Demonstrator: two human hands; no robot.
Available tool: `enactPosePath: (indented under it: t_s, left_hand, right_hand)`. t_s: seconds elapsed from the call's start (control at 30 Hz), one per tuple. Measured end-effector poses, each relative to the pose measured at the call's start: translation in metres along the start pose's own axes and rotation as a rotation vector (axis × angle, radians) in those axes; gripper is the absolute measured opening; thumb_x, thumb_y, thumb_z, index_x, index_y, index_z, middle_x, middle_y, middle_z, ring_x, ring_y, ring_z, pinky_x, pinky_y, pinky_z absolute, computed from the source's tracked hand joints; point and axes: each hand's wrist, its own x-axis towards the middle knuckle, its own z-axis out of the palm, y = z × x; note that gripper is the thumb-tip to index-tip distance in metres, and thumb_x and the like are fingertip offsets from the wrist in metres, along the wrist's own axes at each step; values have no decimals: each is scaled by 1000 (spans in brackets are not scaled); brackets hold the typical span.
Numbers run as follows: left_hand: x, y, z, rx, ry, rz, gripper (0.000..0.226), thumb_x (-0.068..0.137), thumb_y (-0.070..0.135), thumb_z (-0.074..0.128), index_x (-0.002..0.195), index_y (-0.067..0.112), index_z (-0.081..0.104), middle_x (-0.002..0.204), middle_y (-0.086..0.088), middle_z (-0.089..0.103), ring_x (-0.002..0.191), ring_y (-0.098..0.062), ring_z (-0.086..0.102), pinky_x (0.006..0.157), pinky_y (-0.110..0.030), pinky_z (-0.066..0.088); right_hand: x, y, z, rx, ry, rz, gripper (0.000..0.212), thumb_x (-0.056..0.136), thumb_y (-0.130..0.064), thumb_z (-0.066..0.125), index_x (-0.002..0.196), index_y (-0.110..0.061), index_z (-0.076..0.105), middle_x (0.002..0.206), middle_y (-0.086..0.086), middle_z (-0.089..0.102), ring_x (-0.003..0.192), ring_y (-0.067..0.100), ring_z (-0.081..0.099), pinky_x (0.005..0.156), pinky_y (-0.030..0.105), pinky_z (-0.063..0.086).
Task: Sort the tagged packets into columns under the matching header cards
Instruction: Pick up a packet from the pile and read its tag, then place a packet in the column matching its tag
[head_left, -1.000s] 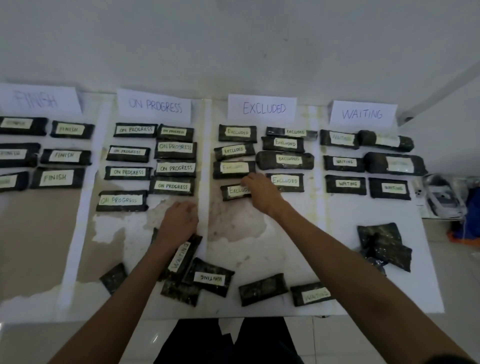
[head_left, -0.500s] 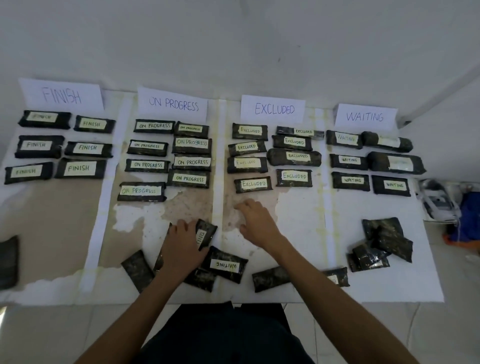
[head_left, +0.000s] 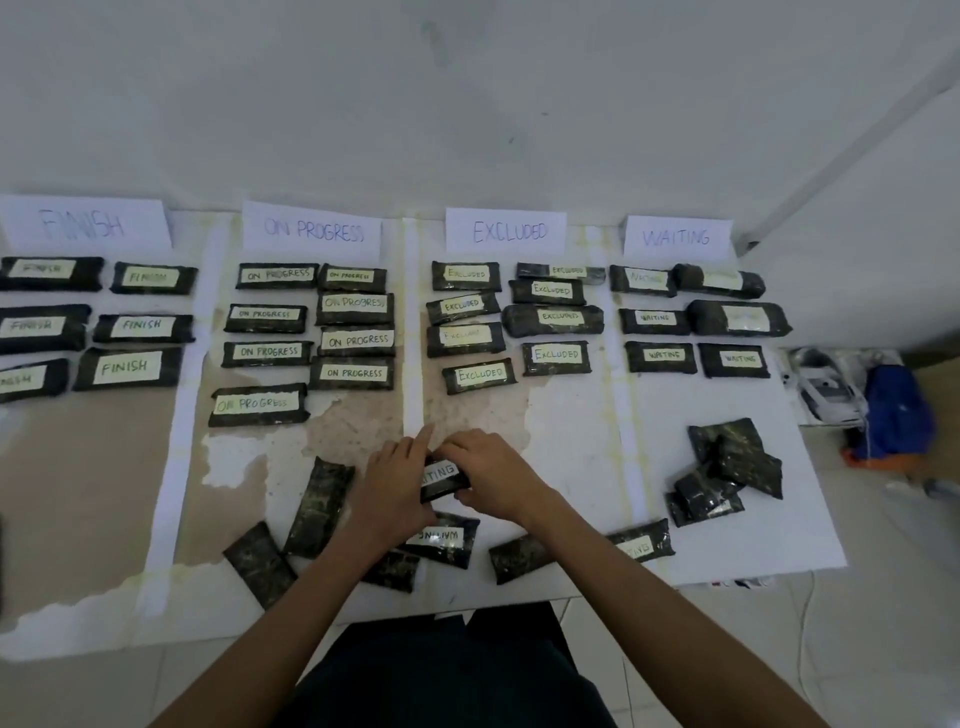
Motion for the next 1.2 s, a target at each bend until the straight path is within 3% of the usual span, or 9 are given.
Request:
enactPosePath:
  t_s: [0.17,0.27,0.47,0.67,1.03,1.2]
  left_hand:
    - [26,37,0,15,18,150,88,63,20,65,142,12,29,116,-9,54,104,-30,48,84,-40,40]
    - [46,66,3,-21,23,212,79,70,34,58,141,13,33,120,-9,52,108,-28,47,93,-40,40]
    - [85,114,19,-2,21,251,60,75,32,48,132,13,46,124,-9,53,110,-29,47,89,-41,43]
    - [115,154,49,26,-34,236,50,82,21,54,131,15,47,127,-8,50,113,-30,45,91,-39,38]
    - [155,205,92,33,-68,135,50,83,19,56,132,13,47,127,-11,50,113,-30,44,89,-39,39]
    - [148,218,95,4,-74,110,49,84,18,56,132,14,46,127,-10,49,114,-30,43,90,-40,41]
  right_hand:
    - [-27,29,-20,-27,34,62,55,61,-3,74,115,-6,59,110,16,62,91,34,57,72,42,50]
    - [-53,59,-35,-49,52,159,51,66,-3,70,115,-5,57,111,16,59,93,34,55,72,43,51]
    - [-109,144,-66,-34,115,405,47,76,-3,62,121,-10,54,117,10,55,105,29,52,79,44,50]
    - [-141,235,-91,-40,153,541,43,79,-1,61,121,-6,54,118,14,56,107,33,52,87,47,49]
    - [-139,307,-88,29,23,500,57,75,1,66,129,-10,50,125,12,50,113,31,49,87,42,49]
    - [-175,304,-99,166,173,519,57,73,-9,70,127,-12,51,124,10,50,112,29,49,95,39,45]
